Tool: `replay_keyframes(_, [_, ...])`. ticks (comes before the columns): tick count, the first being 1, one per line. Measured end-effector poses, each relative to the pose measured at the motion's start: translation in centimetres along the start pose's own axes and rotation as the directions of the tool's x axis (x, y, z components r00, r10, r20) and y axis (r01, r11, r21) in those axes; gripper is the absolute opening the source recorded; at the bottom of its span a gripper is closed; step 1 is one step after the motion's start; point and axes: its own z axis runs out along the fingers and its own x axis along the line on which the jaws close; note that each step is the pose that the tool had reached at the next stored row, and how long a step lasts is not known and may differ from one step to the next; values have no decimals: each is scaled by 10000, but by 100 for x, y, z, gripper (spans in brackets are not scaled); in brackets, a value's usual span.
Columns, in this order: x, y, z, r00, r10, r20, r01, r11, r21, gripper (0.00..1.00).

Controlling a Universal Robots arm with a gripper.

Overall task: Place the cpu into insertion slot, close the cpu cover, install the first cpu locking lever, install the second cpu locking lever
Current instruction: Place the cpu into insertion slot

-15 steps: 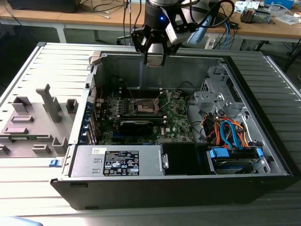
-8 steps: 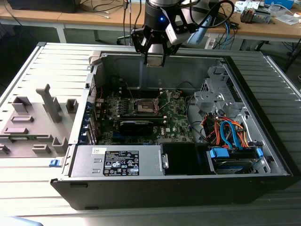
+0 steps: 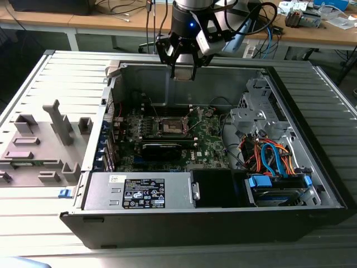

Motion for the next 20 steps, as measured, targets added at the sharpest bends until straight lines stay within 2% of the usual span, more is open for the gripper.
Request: replay_keyframes(20, [-1, -18, 41, 10000, 0, 0, 0, 10000, 0, 55])
